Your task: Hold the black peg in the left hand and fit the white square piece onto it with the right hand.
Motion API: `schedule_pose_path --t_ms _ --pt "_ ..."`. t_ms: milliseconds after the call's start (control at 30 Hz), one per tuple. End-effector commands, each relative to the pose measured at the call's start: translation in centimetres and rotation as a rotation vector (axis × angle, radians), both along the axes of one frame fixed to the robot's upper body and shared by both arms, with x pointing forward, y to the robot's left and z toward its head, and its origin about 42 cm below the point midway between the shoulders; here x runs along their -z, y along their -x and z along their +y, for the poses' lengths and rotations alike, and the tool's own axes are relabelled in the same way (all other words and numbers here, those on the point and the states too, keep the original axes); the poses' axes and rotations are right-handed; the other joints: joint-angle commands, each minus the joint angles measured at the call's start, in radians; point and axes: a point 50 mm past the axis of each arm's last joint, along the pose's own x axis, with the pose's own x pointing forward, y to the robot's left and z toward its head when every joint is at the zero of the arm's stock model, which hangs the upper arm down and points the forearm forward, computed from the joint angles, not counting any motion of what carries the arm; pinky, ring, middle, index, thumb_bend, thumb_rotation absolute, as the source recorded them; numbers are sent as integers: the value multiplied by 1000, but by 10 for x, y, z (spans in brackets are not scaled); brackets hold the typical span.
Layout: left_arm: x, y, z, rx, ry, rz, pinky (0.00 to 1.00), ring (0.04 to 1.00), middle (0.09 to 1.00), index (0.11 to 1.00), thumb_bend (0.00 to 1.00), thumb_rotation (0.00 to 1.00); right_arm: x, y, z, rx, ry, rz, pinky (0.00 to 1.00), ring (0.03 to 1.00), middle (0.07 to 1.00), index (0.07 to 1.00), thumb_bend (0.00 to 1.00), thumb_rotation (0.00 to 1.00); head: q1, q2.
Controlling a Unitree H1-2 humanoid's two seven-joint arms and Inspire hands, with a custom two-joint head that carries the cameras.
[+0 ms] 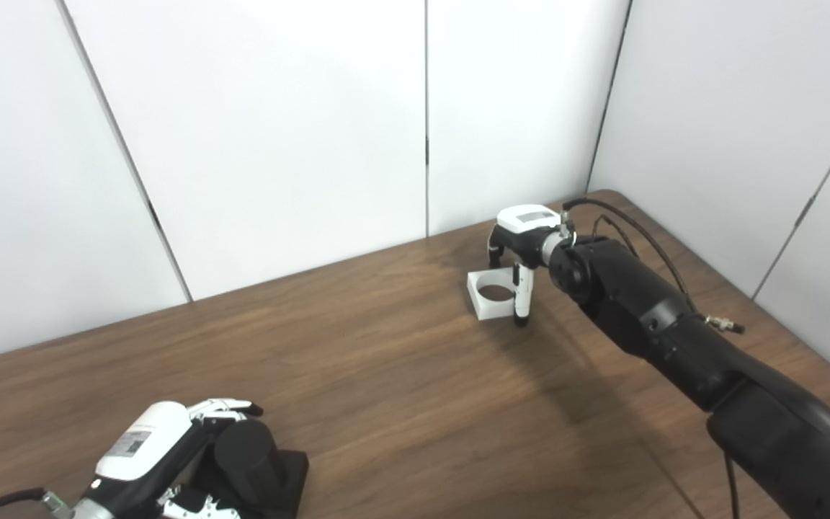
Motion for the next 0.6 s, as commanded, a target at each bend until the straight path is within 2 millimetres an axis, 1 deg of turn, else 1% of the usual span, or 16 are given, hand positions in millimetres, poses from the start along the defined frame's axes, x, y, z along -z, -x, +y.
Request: schedule_pose_path --t_ms 0,367,467,567 --pt "27 19 9 33 -131 123 704 832 811 488 522 52 -8 -5 7 -32 -12 -33 736 810 763 483 518 130 -1 2" --pt "25 20 6 34 -136 120 705 833 813 489 522 52 -15 -3 6 -32 -49 -63 734 806 756 482 517 129 16 16" --pt "25 20 6 34 -133 119 700 831 814 488 522 52 -16 -1 6 -48 -53 -85 730 807 760 482 518 128 29 21" --pt "26 19 5 36 -128 114 694 828 813 488 522 52 -19 2 7 -72 -66 -118 742 822 776 482 518 129 59 31"
